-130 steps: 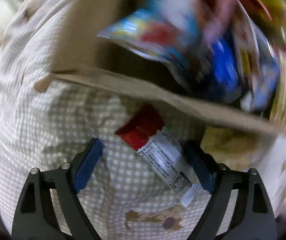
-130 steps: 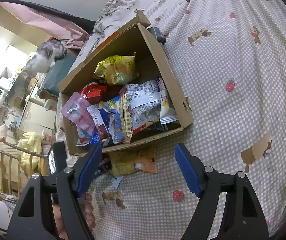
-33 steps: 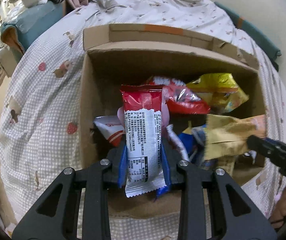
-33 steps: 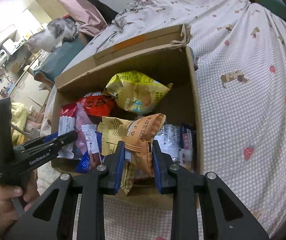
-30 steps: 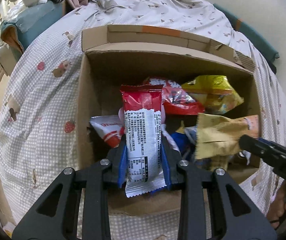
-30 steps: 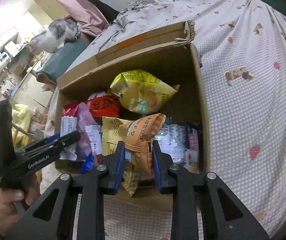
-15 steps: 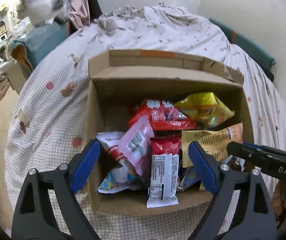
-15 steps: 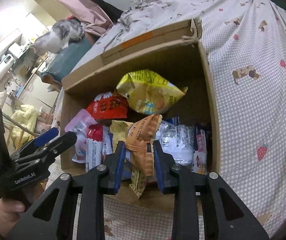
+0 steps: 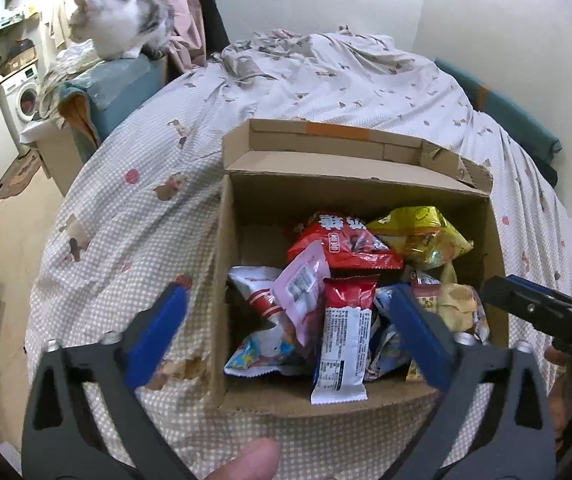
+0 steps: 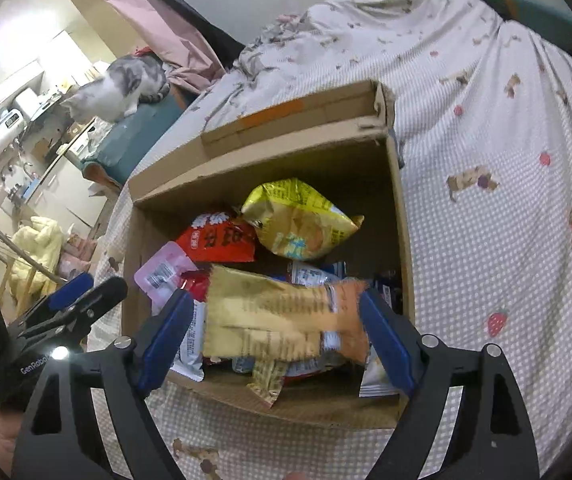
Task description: Organize snacks
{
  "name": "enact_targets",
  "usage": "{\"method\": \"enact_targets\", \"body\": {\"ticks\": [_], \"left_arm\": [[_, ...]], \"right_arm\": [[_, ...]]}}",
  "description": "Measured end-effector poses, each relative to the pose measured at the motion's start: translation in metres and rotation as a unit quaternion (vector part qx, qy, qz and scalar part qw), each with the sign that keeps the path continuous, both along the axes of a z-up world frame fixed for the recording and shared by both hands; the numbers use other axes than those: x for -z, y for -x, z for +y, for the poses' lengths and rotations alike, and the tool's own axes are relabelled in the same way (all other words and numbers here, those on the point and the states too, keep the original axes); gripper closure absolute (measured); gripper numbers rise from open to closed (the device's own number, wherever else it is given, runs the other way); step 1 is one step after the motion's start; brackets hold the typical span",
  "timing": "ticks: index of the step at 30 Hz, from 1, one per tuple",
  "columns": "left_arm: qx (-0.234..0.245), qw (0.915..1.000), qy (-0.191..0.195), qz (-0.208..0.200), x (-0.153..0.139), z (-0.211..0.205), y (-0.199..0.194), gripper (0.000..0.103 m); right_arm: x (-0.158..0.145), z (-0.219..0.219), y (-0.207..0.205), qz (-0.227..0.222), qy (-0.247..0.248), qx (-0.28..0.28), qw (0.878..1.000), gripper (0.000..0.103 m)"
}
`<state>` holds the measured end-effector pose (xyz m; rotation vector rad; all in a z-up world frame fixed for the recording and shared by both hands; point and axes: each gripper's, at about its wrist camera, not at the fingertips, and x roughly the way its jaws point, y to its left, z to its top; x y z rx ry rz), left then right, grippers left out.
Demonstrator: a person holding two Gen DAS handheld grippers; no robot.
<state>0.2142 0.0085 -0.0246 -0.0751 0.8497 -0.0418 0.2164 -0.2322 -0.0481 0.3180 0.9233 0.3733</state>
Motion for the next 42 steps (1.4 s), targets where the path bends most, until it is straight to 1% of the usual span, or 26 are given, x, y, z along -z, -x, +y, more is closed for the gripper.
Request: {"method": "enact_targets", "body": {"ticks": [3,5,11,16,18,23,27,29,32,33,35,36,38,40,42], "left_arm": [[0.001,1.0,0.009,-0.004,-0.007,0.007,0.01,0.0],[0.0,0.9999,0.007,-0.011,-0.013,0.009,0.016,0.0],[-0.01,0.9996,0.005,-0.027,-0.027,0.015,0.043,0.0],[-0.007,0.9988,-0.01,-0.048,-0.035,0.016,0.072,0.0],[0.003,0.9988,0.003,-0.048,-0.037,0.017,0.082,0.0],[-0.003,0.9992,-0.002,-0.04,-0.038,0.02,0.105,0.0],[-0.004,0.9991,0.012,-0.041,-0.044,0.022,0.125,0.0],[-0.002,0.9988,-0.006,-0.05,-0.046,0.02,0.136,0.0],[-0.001,0.9968,-0.049,-0.063,-0.043,0.013,0.145,0.0],[-0.001,0.9968,-0.051,-0.061,-0.04,0.012,0.147,0.0],[-0.003,0.9978,-0.037,-0.056,-0.034,0.014,0.147,0.0],[-0.011,0.9979,-0.033,-0.054,-0.031,0.016,0.146,0.0],[-0.019,0.9978,-0.038,-0.052,-0.027,0.017,0.143,0.0],[-0.017,0.9976,-0.047,-0.048,-0.024,0.015,0.141,0.0],[-0.016,0.9977,-0.042,-0.05,-0.024,0.014,0.142,0.0]], "right_arm": [[-0.01,0.001,0.013,-0.016,0.008,0.001,1.0,0.01],[-0.018,0.001,0.025,-0.031,0.007,0.006,0.999,0.005],[-0.039,0.005,0.057,-0.065,0.016,0.017,0.998,0.0],[-0.046,0.004,0.082,-0.078,0.012,0.022,0.997,0.0],[-0.047,0.004,0.089,-0.083,0.022,0.022,0.996,0.0],[-0.052,0.007,0.116,-0.097,0.046,0.037,0.993,0.0],[-0.059,0.011,0.137,-0.119,0.068,0.047,0.989,0.0],[-0.06,0.015,0.146,-0.126,0.079,0.045,0.988,0.0],[-0.057,0.02,0.158,-0.13,0.088,0.045,0.987,0.0],[-0.055,0.022,0.159,-0.131,0.09,0.048,0.986,0.0],[-0.05,0.027,0.161,-0.134,0.09,0.05,0.986,0.0],[-0.046,0.03,0.16,-0.133,0.092,0.048,0.986,0.0],[-0.042,0.037,0.156,-0.131,0.101,0.043,0.985,0.0],[-0.037,0.042,0.153,-0.128,0.109,0.039,0.985,0.0],[-0.033,0.045,0.152,-0.124,0.111,0.036,0.985,0.0]]}}
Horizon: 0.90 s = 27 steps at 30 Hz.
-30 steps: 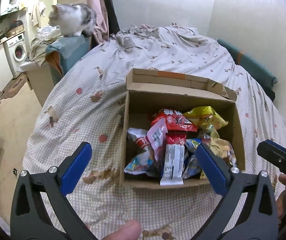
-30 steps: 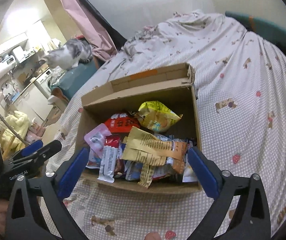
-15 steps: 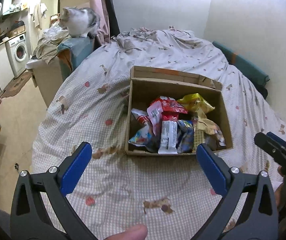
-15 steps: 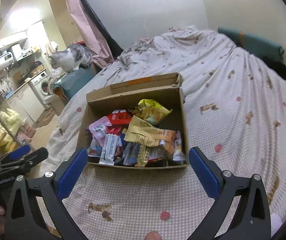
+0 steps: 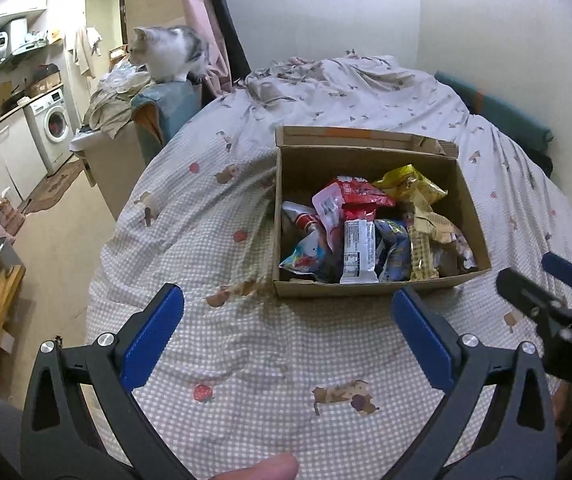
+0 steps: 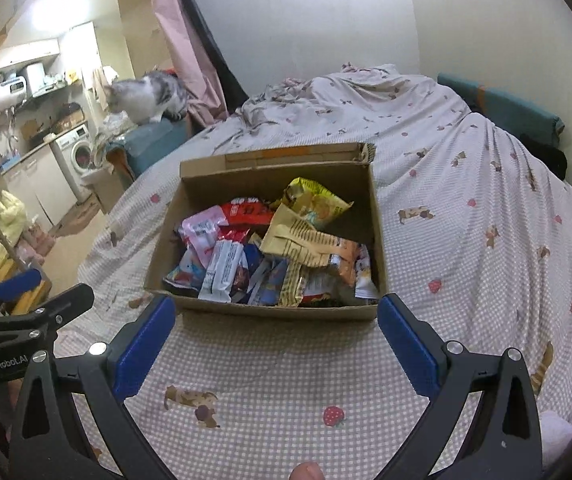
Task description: Organize snacks
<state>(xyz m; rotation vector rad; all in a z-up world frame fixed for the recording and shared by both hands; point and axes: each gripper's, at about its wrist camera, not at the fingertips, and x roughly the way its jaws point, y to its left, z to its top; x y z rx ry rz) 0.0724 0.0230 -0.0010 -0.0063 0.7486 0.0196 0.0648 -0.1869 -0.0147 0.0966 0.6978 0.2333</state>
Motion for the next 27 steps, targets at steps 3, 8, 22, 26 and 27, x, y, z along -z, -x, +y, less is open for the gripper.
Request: {"method": "enact_targets", "body": {"ticks": [3,8,22,26,27], "left_arm": [[-0.003,1.0,0.001,0.002,0.0003,0.0011,0.0001,0.0],[-0.008,0.9999,0.008,0.008,0.0022,0.0038,-0.0019,0.0],[-0.005,1.0,-0.001,0.003,0.0001,-0.0006,-0.0007,0.0],[-0.006,1.0,-0.001,0.003,0.0005,-0.0001,-0.0006,0.0],[-0.006,1.0,-0.001,0.004,0.0006,-0.0001,-0.0006,0.0]], "right_arm": [[0.003,0.001,-0.0025,0.004,0.004,0.002,1.0,0.0],[0.0043,-0.0005,-0.0044,0.006,0.004,0.006,1.0,0.0],[0.0071,-0.0045,-0.0049,0.017,-0.007,0.008,1.0,0.0],[0.006,-0.0048,-0.0047,0.017,-0.009,0.01,1.0,0.0],[0.0061,-0.0047,-0.0043,0.017,-0.009,0.011,1.0,0.0]]}}
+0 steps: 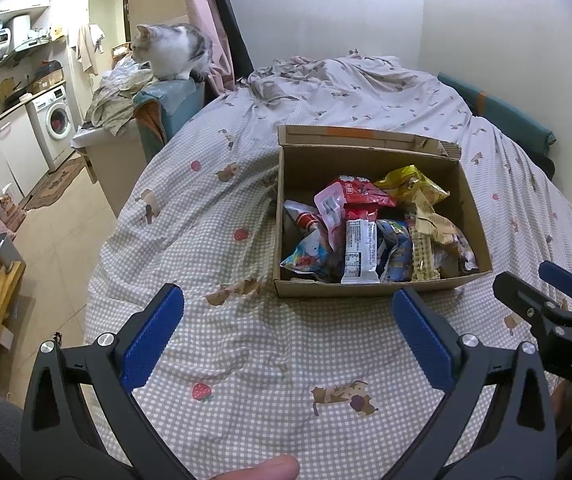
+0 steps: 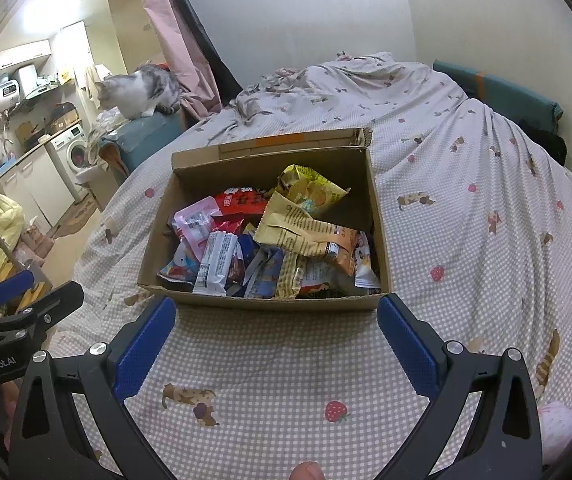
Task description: Organize snacks
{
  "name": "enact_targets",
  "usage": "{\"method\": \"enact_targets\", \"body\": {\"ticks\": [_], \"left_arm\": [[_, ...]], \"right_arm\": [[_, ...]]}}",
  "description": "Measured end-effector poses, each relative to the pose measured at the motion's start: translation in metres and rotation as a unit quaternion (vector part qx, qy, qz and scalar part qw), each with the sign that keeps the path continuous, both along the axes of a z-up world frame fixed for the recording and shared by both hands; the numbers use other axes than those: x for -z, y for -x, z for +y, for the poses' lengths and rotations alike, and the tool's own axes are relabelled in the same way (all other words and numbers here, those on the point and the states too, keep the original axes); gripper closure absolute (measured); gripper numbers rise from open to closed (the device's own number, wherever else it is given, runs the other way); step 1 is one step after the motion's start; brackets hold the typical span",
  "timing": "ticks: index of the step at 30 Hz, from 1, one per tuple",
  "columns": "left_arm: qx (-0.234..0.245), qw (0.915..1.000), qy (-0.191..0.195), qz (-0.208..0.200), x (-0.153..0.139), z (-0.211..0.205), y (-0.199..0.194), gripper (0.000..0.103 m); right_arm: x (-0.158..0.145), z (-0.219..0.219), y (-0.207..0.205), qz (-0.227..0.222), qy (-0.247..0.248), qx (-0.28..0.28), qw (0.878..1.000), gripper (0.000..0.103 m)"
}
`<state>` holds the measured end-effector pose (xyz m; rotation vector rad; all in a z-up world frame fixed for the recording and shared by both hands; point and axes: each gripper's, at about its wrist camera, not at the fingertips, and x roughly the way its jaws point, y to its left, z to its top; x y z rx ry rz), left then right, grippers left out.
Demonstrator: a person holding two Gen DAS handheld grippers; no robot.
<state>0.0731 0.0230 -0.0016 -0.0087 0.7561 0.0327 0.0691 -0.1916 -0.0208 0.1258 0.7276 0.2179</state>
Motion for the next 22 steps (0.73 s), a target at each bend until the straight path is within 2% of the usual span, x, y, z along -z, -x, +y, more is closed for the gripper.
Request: {"method": "enact_targets", "body": {"ticks": [22], "left_arm": [[-0.002,1.0,0.003,0.002,0.0019,0.0011,-0.0001,0.0]], "right_arm": [[-0.0015,0.0009,0.0005,-0.003,0.001,0.0,1.0,0.0]]}}
